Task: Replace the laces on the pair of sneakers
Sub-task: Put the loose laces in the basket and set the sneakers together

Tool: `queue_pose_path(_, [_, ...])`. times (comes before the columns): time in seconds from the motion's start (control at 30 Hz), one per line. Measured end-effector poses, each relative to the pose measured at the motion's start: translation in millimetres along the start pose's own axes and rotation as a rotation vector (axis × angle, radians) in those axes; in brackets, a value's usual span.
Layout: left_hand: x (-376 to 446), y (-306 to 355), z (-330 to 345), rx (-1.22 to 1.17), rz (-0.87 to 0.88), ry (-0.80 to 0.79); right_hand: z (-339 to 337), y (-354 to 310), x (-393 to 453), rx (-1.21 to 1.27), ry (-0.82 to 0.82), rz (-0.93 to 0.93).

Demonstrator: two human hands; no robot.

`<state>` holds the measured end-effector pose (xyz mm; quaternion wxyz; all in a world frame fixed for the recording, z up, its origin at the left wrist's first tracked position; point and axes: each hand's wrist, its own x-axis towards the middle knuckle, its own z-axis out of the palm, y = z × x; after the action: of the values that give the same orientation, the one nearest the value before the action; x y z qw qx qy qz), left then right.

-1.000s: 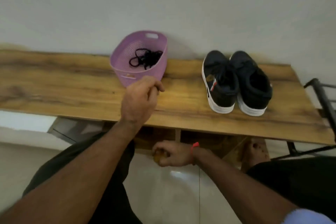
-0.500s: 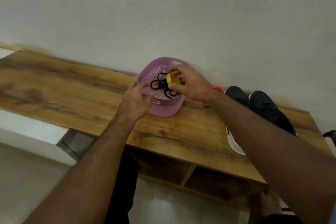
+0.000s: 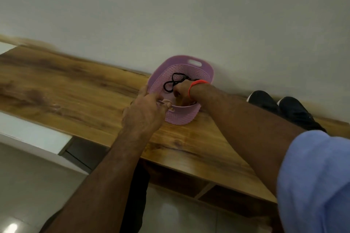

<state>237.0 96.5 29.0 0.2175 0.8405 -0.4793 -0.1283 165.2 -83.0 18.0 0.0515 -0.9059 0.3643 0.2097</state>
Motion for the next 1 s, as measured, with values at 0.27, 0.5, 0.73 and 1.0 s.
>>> queue_pose_path(0.27, [-3,3,-2,0.008,-0.022,-0.023,2,-1,5,0.021,-0.068,-0.005])
queue_pose_path(0.5, [0,-1,3,0.021,-0.009,-0.036,-9,8,-19,0.288,0.298,-0.094])
queue_pose_path(0.73, [-3,8,9,0.038,0.124,-0.107,19,14,-73,0.417,0.630,-0.222])
queue_pose_path(1.0, [-21,34,26,0.056,0.133,0.035,53,37,-111,0.300,0.477,-0.148])
